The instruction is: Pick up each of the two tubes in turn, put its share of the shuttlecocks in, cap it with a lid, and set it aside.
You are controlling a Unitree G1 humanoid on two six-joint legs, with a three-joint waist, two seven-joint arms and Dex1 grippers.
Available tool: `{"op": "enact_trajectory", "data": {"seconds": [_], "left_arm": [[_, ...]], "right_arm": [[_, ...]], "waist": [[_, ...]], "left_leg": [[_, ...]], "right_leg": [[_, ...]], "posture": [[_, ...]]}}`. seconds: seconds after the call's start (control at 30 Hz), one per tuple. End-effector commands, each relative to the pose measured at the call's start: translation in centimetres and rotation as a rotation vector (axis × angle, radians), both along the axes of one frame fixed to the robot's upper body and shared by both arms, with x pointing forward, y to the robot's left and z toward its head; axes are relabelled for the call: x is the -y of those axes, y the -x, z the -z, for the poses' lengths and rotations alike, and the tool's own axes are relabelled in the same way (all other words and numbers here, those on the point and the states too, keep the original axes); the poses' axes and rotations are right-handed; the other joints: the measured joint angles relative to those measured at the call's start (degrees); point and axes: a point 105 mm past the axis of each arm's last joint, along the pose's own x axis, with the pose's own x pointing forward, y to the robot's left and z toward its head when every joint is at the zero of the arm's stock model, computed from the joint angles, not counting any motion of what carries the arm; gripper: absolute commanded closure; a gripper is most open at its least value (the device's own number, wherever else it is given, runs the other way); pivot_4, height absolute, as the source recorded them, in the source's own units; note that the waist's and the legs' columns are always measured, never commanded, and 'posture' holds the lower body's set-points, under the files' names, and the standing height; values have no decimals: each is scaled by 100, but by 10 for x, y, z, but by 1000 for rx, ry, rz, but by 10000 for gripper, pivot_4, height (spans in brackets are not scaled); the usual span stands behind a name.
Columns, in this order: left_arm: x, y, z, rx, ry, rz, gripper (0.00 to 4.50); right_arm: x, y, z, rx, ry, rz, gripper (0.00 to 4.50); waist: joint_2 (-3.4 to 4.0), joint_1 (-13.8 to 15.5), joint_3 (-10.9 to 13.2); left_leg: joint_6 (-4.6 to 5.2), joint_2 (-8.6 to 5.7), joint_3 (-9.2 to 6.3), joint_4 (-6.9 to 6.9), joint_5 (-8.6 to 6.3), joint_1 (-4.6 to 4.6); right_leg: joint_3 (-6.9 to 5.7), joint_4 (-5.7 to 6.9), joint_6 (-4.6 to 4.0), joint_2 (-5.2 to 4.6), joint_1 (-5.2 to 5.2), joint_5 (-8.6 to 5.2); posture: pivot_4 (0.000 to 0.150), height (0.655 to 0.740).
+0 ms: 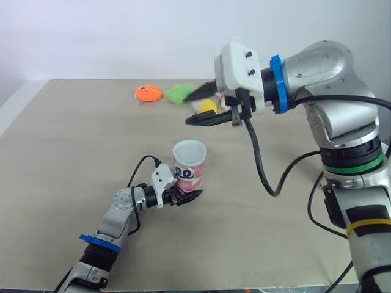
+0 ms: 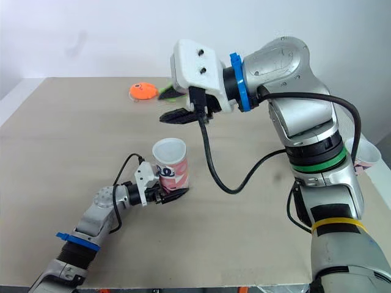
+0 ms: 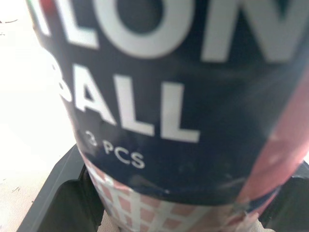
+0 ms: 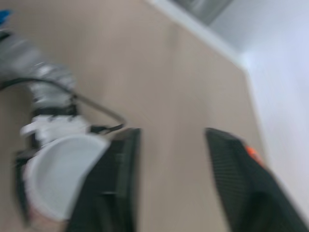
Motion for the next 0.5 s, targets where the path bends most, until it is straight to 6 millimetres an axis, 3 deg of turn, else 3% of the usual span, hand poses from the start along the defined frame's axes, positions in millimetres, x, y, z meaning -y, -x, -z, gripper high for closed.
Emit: {"op": "enact_trajectory", "data": {"seconds": [0.03, 0.3, 0.5], "left_arm": [[-2, 5, 25, -93, -43, -7, 11899], [-2, 4, 24, -92, -40, -11, 11899], [-3, 4, 25, -92, -40, -15, 11899]], "right_arm": [[-2, 0, 21, 2, 78, -6, 44821], [-2, -2, 87, -56, 299, 0, 44821], [-3, 0, 110, -25, 389, -15, 44821]], "waist": [[1, 0, 0], [3, 8, -10], [5, 6, -55]], "left_leg": [[0, -1, 2, 0, 0, 0], [0, -6, -1, 0, 0, 0], [-2, -6, 1, -1, -1, 32]], "right_leg": [[1, 0, 1, -2, -1, 0], [-1, 0, 7, -5, 3, -5], [-1, 0, 25, -9, 25, -19]], "posture": [[1500, 7400], [1500, 7400], [1500, 7400]]}}
